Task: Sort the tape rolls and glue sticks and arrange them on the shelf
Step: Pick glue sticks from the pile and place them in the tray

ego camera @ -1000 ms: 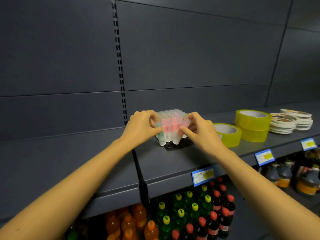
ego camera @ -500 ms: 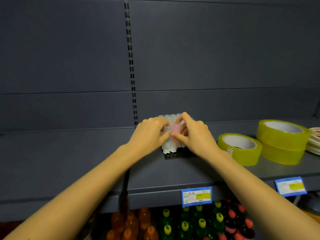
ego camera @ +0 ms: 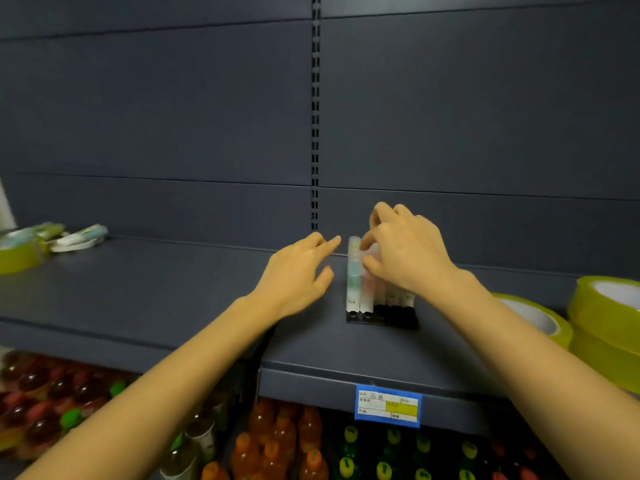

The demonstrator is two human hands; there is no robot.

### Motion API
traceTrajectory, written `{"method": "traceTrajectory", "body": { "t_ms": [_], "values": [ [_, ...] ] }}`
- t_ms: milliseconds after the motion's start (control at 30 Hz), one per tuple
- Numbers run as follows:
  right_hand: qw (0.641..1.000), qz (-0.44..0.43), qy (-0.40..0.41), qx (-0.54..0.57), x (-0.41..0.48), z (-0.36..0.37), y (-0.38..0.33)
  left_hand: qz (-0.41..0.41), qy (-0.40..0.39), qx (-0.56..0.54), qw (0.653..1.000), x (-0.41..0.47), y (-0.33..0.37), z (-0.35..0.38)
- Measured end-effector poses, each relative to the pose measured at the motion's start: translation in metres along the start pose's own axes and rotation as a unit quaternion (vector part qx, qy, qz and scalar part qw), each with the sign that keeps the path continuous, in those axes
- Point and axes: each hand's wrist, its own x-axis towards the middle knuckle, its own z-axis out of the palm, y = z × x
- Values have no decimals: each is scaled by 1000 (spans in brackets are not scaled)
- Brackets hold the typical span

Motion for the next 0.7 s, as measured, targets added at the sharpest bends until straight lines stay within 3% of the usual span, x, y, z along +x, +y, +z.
{"method": "traceTrajectory", "body": {
  "t_ms": [100, 433, 700],
  "values": [
    [995, -32, 61, 69, 10, 5, -24, -59, 55, 21, 997, -21, -19, -21],
    [952, -175, -45, 248, 44, 27, -185, -293, 45, 152, 943, -154, -125, -108],
    [928, -158, -85, 327, 78, 19, -323, -327, 23, 206, 922, -241, -216, -180]
  ]
}}
